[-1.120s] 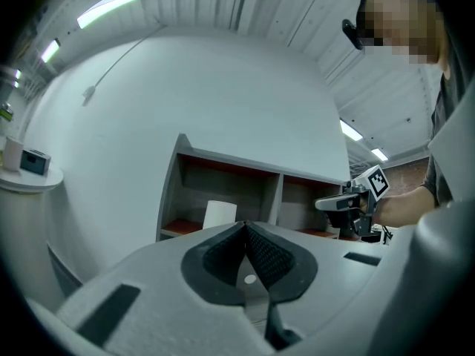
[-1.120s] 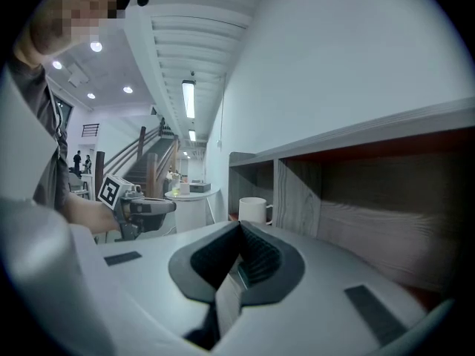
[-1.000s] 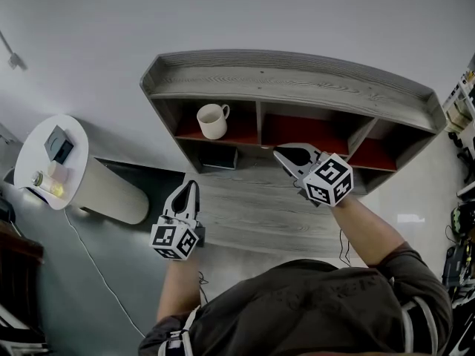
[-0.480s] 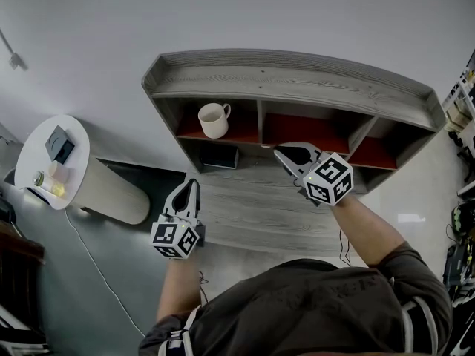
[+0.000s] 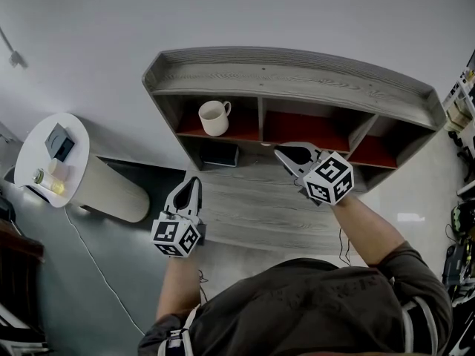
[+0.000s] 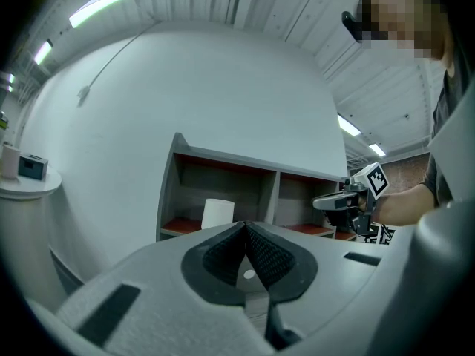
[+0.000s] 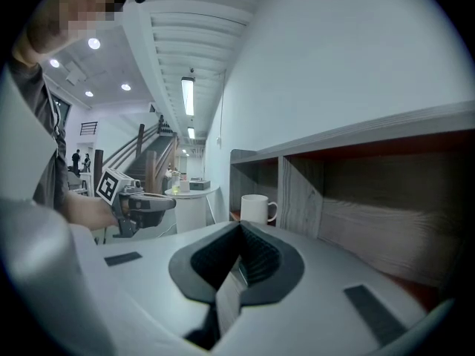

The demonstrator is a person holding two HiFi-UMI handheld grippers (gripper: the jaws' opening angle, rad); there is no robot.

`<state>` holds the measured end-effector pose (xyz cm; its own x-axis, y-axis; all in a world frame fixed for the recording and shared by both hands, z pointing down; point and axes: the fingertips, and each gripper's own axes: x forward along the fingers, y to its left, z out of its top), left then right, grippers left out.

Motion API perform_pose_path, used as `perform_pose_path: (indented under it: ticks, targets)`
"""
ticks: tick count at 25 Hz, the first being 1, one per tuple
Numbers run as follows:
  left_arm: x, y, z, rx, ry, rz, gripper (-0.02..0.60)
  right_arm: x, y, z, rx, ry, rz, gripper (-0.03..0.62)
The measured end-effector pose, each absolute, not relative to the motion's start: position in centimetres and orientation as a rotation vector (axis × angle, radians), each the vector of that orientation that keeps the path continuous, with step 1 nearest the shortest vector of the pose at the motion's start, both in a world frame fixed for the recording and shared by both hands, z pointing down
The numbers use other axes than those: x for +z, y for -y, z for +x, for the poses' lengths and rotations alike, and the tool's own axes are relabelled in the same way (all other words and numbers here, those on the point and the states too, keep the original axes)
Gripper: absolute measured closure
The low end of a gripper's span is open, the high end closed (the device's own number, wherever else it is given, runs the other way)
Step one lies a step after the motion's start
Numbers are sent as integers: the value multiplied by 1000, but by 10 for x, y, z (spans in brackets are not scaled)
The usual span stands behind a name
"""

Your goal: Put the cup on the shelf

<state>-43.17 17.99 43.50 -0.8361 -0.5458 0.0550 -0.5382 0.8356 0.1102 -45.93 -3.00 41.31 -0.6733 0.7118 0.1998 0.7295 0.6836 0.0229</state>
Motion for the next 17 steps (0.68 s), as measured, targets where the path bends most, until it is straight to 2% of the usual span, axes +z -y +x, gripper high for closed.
perform_pose_path:
  ticks: [17]
  targets:
    - [433, -182, -426, -145, 2926, 875, 577, 410, 25, -455, -155, 2728, -1180, 605]
